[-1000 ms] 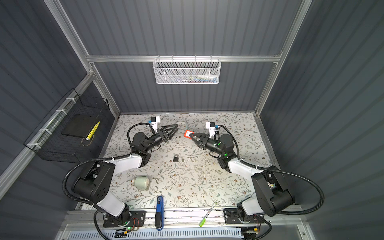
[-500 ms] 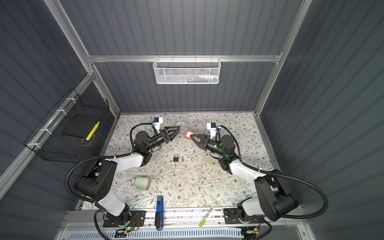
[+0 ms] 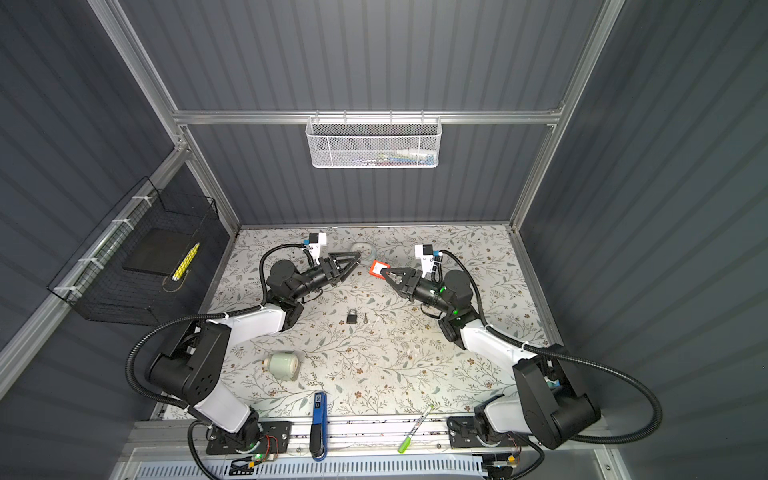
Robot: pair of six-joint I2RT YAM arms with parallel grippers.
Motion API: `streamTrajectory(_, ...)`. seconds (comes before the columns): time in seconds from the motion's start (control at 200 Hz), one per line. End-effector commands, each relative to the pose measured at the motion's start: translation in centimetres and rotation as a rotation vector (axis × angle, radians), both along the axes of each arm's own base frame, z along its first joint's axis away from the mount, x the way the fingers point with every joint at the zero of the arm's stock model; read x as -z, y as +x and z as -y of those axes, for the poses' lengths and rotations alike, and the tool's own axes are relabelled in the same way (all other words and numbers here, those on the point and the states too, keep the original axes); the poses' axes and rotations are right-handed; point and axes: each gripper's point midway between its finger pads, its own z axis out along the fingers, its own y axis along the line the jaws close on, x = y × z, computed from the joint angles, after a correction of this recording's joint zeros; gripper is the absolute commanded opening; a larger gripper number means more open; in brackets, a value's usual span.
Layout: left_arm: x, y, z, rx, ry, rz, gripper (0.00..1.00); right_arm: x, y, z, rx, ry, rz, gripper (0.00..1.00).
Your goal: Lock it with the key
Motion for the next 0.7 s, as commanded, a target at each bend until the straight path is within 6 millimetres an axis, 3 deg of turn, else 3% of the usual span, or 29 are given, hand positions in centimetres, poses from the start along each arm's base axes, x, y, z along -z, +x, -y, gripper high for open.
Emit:
streamTrajectory(0.0,-2.2,-0.6,0.0,0.024,-0.018,0.062,0.59,-2.1,-0.4,-0.1,-0.018,0.019,0.071,0.00)
streamTrajectory(0.315,-2.9,-0.9,0.0,0.037,-0.035,0.072,0.55,-1.6,-0.2,-0.3,-0.022,0.010,0.059,0.00)
streamTrajectory(0.695,-3.2,-1.2,0.0,0.042,-0.039,0.072,0.32,-1.0,0.4,-0.5,-0.023,-0.001,0.059,0.00)
